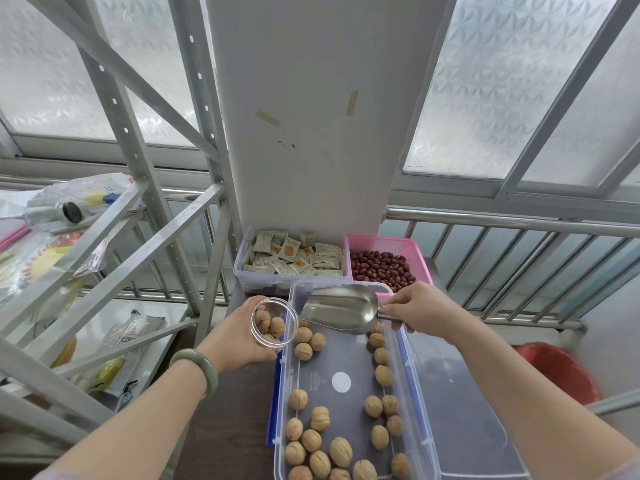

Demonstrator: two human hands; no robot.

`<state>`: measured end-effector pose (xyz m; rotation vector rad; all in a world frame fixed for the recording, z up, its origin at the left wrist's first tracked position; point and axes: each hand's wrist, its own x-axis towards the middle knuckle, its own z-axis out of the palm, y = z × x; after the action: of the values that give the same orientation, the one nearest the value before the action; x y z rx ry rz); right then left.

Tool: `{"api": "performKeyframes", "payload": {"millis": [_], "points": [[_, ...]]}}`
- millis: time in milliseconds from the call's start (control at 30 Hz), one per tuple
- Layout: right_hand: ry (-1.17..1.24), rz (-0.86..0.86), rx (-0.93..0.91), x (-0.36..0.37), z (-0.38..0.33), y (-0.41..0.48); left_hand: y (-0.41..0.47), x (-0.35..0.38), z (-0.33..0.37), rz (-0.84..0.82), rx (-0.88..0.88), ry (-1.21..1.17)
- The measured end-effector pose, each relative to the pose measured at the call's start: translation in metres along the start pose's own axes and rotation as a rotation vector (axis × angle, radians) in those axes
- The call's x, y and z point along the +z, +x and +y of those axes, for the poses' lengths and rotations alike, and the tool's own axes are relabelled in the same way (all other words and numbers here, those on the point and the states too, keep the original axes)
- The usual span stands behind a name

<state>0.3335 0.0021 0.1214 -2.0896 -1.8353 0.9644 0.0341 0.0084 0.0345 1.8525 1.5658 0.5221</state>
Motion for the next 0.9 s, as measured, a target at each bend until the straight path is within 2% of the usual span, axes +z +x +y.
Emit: {"api": "performKeyframes", "payload": {"millis": [100, 233, 433, 633, 833, 900], "points": [[-0.109, -0.004, 0.072, 0.008, 0.024, 0.006, -0.001, -0.001, 0.002, 0.002, 0.021, 0.0], [-0.273, -0.101, 0.128, 0.036, 0.047, 0.009, 0.0, -0.002, 0.0, -0.006, 0.028, 0.026], [-0.403, -0.168, 0.156, 0.076, 0.054, 0.015, 0.003, -0.002, -0.004, -0.022, 0.026, 0.018], [-0.26, -0.143, 0.152, 0.091, 0.055, 0.033, 0.006, -0.001, -0.007, -0.03, 0.016, 0.038], [-0.352, -0.221, 0.11, 0.102, 0.054, 0.053, 0.008, 0.0, -0.01, -0.043, 0.01, 0.061], [-0.302, -0.239, 0.124, 0.109, 0.058, 0.062, 0.009, 0.001, -0.012, -0.044, -0.001, 0.056]]}}
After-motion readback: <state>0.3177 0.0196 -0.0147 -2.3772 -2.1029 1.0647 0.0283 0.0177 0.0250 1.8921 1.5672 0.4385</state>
